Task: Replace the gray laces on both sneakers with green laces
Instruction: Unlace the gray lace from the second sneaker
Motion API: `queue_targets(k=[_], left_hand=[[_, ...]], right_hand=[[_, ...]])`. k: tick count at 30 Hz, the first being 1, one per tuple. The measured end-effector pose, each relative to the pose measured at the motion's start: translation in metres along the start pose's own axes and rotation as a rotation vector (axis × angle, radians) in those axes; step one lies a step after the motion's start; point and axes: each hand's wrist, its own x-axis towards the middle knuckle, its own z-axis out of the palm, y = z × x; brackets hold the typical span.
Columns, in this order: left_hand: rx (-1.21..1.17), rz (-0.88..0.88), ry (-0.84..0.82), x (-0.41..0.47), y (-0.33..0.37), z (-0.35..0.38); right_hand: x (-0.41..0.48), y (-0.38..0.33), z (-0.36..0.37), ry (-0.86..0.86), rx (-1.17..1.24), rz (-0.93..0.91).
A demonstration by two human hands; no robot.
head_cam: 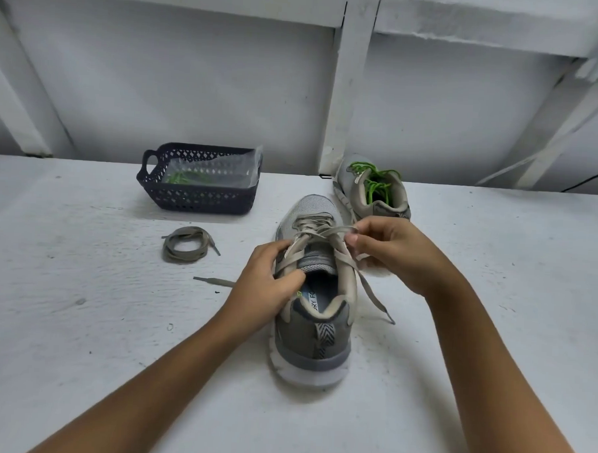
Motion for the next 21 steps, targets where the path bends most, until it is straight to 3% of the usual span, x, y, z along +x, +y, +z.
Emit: queue_targets(k=[6,10,13,16,21], left_hand=[[-0.010,-0.012,0.011,0.000,0.002,0.000],[-0.023,-0.005,0.021,-0.001,0.001,0.000],[-0.025,-0.009,0.032,-0.001,0.001,0.001],[-0.017,-0.003,0.034,-0.001,0.001,0.001],[-0.016,-0.009,0.038,-0.001,0.000,0.002]], right_hand=[[0.011,0.011,0.007,0.203,0.267,-0.016],[0.003,0.018,0.006,0.085,0.140,-0.001],[-0.004,0.019,0.004,0.059,0.002,-0.089],[-0.006,0.021,0.008,0.183,0.026,-0.147],[0.001,0.026,0.015,0.564,0.124,-0.151]])
